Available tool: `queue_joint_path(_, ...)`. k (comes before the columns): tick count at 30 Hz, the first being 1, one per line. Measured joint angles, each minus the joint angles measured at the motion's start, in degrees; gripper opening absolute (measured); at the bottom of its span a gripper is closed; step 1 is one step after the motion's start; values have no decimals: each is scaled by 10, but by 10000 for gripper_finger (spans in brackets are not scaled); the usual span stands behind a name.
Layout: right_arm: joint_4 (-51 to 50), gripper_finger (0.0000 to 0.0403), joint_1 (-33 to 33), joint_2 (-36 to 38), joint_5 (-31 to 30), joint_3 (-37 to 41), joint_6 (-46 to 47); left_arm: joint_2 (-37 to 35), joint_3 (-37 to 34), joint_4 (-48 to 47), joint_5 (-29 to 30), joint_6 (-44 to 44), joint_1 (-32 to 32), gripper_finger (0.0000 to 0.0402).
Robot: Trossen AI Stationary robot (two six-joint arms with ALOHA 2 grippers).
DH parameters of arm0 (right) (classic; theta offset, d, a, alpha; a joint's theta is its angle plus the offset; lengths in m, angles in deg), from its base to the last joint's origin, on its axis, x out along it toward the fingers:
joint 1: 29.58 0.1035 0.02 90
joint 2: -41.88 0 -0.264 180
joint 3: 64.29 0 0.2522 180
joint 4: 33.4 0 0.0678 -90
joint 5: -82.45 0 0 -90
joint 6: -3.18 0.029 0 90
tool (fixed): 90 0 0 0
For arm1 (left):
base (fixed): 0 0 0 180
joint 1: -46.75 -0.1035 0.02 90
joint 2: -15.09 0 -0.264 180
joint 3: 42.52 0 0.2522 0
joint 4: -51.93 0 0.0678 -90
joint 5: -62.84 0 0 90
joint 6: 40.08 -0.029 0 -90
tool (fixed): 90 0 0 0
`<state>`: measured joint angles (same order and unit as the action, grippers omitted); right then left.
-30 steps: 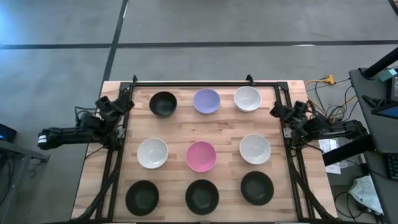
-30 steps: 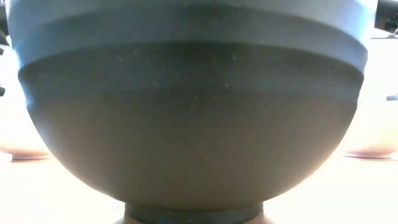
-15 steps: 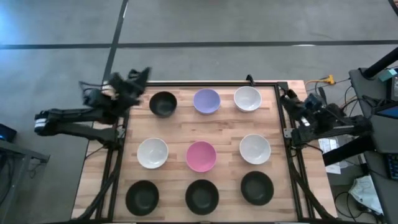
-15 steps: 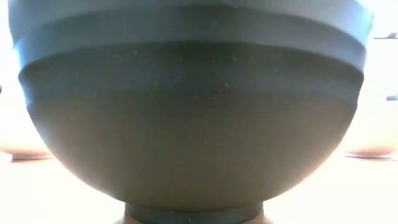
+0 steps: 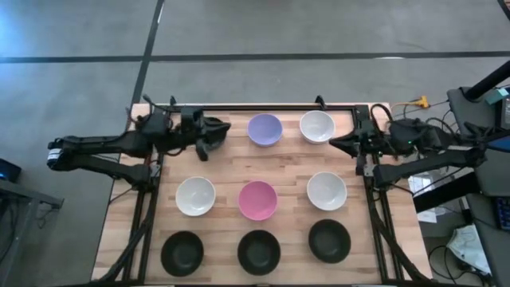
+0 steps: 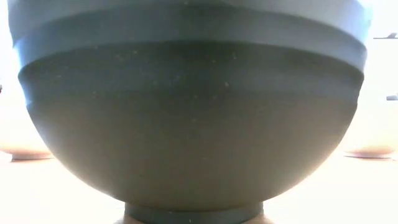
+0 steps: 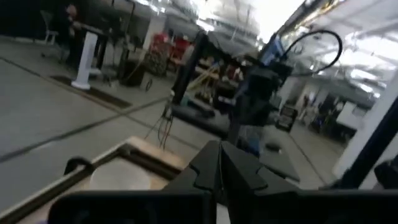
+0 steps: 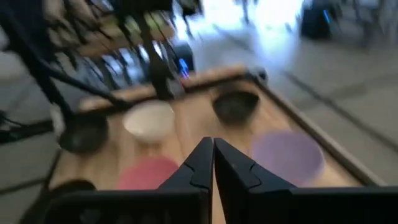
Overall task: Nest bowls inside each other
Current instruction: Stack the bottom right white bowl on top of the pink bowl
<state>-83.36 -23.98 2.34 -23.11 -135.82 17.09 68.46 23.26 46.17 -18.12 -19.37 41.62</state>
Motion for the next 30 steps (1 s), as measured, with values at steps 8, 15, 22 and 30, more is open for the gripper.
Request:
queue_joint_path(8, -219, 9, 0, -41, -11, -33, 184, -58, -1, -172, 2, 6, 0, 1)
queue_joint_path(15, -360, 9, 6, -48, 59, 33, 378, -80, -22, -181, -4, 45, 0, 1)
queue_joint_path(22, -286, 16, 39, -44, 147, 105, 406, -82, -28, -181, -46, 46, 0, 1)
queue_joint_path(30, -218, 120, 45, -45, 145, 118, 398, -78, -28, -181, -57, 46, 0, 1)
